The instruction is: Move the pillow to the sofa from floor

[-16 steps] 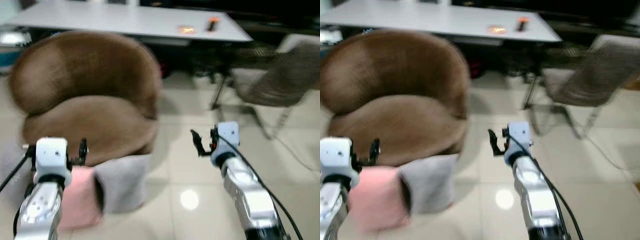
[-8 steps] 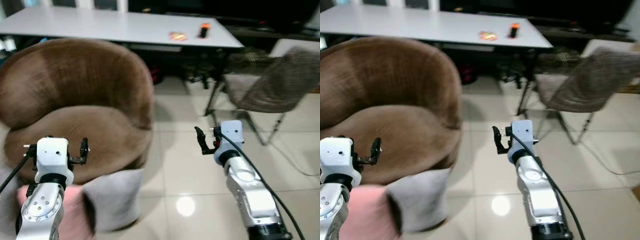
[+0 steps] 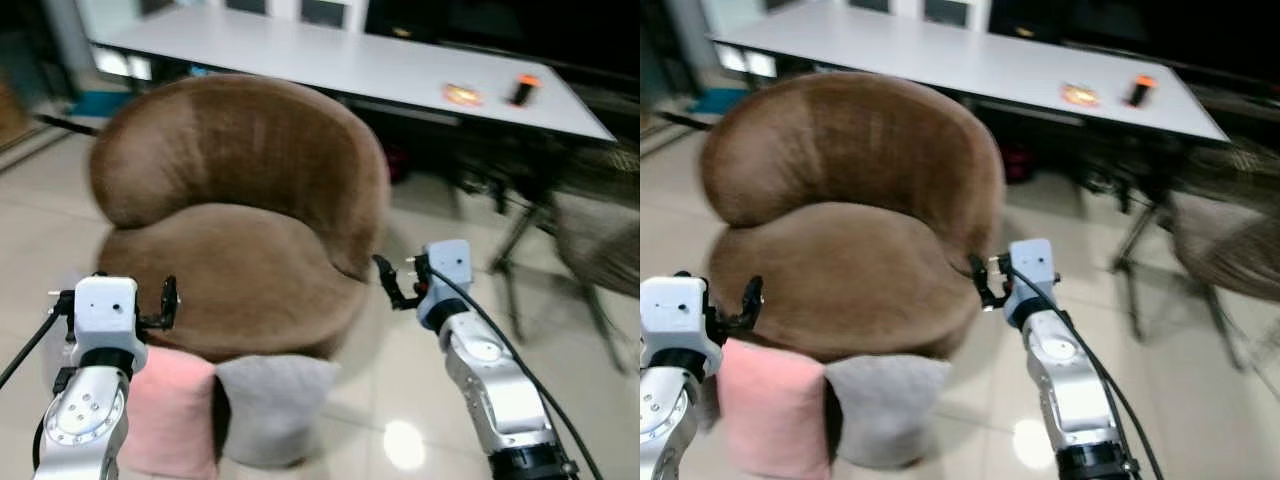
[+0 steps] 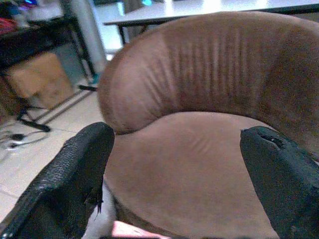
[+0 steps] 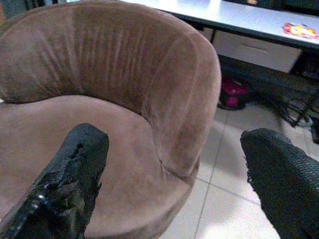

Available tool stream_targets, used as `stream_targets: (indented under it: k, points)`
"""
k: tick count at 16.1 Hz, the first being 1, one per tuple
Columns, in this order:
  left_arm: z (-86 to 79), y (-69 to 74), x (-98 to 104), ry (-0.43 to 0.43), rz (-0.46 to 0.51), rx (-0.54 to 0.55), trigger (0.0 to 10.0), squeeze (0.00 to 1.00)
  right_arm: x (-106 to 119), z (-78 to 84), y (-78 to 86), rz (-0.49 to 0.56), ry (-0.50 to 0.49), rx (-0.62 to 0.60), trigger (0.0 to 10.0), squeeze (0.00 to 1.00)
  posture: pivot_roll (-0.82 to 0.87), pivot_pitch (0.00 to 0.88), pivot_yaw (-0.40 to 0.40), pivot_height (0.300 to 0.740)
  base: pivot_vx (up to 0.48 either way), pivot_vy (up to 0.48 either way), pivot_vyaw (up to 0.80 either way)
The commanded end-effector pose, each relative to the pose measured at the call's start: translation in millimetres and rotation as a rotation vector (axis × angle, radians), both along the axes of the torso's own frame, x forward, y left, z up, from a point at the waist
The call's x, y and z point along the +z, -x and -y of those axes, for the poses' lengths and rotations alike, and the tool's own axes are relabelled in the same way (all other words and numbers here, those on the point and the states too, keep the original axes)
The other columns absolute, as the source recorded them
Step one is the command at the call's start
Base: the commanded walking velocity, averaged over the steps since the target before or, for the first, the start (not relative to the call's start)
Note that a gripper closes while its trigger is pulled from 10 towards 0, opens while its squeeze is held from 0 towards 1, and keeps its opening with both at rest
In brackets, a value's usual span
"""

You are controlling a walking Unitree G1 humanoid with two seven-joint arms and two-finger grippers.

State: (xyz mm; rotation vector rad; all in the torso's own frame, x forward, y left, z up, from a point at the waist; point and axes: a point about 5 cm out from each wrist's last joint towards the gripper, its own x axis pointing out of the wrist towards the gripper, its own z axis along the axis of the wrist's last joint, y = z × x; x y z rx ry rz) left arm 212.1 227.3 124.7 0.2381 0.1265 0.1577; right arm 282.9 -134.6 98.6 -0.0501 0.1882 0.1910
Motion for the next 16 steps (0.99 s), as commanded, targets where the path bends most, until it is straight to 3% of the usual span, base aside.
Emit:
stream_targets:
  k: [1,2,4,7,12,16]
  points:
    - [6.0,-0.4,1,-0.023,0.0,-0.03,10.0,0.0,-1,12.6,1.1,0.023,0.048,-0.059,10.0,1.0,0.02,0.0,-0.067,0.74,0.244,0.0,0.8]
    - [6.3,-0.4,1,-0.037,-0.001,-0.034,10.0,0.0,-1,14.8,0.6,0.036,0.06,-0.071,10.0,1.0,0.02,0.0,-0.067,0.74,0.0,0.0,0.8]
    - [7.9,-0.8,0,-0.049,0.006,-0.038,10.0,0.0,1,12.0,0.9,0.048,-0.04,-0.047,10.0,1.0,0.02,0.0,-0.06,0.74,0.0,0.0,0.8]
    - [8.3,-1.7,0,-0.053,0.007,-0.031,10.0,0.0,1,15.2,0.3,0.046,0.012,-0.034,10.0,1.0,0.02,0.0,-0.065,0.74,0.0,0.0,0.8]
    - [5.5,-3.3,2,-0.069,0.022,-0.011,10.0,0.0,0,2.7,2.0,0.025,-0.058,0.034,10.0,1.0,0.03,0.0,-0.069,0.74,0.0,0.0,0.8]
    - [1.7,-3.9,3,-0.039,0.031,0.007,10.0,0.0,-4,14.5,1.0,0.005,-0.035,-0.088,10.0,1.0,0.03,0.0,-0.074,0.74,0.0,0.0,0.6]
